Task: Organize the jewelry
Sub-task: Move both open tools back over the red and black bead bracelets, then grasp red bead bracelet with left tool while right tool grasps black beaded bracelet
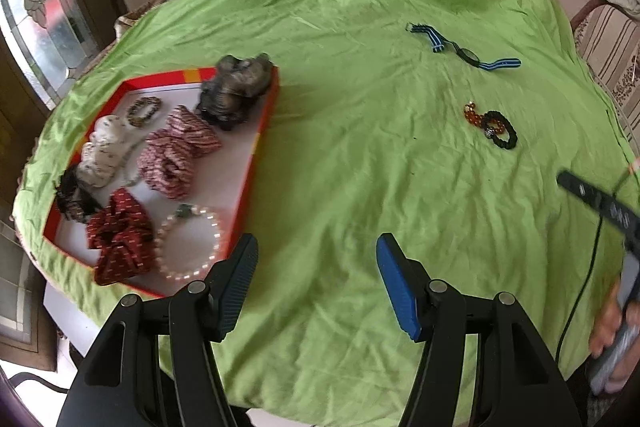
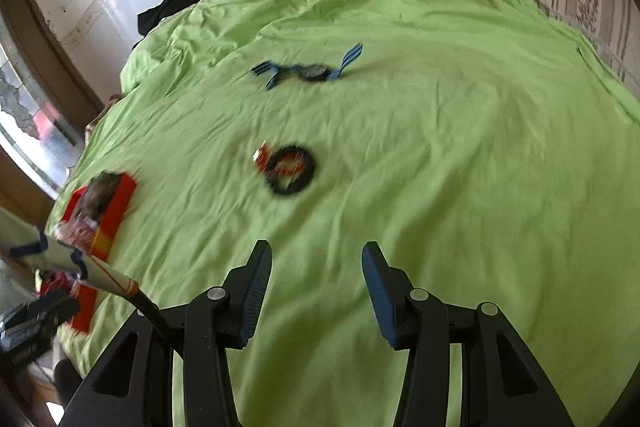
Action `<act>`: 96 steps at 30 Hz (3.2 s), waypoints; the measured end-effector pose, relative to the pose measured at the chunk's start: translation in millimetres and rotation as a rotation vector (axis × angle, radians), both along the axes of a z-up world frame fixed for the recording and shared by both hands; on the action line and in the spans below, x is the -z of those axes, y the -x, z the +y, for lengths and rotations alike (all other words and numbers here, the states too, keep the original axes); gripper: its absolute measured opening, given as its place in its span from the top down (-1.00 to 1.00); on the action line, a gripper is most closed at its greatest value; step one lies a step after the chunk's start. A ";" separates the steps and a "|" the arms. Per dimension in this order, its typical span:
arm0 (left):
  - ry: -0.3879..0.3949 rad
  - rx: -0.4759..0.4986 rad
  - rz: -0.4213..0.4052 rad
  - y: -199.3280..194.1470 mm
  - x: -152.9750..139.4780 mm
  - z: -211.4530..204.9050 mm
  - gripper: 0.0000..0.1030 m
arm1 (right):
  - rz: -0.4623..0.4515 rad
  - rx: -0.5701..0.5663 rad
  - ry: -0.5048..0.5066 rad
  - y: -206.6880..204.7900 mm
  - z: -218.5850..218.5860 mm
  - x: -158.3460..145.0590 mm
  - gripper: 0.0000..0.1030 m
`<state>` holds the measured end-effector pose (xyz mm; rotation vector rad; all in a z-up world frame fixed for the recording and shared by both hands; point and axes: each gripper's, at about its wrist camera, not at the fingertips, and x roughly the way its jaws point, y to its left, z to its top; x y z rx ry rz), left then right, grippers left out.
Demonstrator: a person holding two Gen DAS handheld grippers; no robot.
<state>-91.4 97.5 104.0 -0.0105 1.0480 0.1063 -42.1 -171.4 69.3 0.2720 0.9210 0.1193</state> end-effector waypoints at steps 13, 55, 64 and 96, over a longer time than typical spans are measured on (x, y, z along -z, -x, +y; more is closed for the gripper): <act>-0.026 0.048 0.029 -33.6 17.9 -17.4 -0.18 | 0.088 -0.016 0.245 -80.0 33.3 35.5 0.39; 0.374 0.282 0.147 -223.8 87.3 -125.2 0.76 | -0.040 0.014 -0.109 -68.8 -57.6 32.3 0.43; 0.353 0.160 0.095 -196.6 60.7 -51.6 0.82 | -0.030 -0.070 -0.187 -83.5 -37.2 38.0 0.43; 0.316 0.198 0.052 -173.1 56.9 -65.9 0.86 | -0.030 -0.166 0.014 -100.4 20.4 50.9 0.81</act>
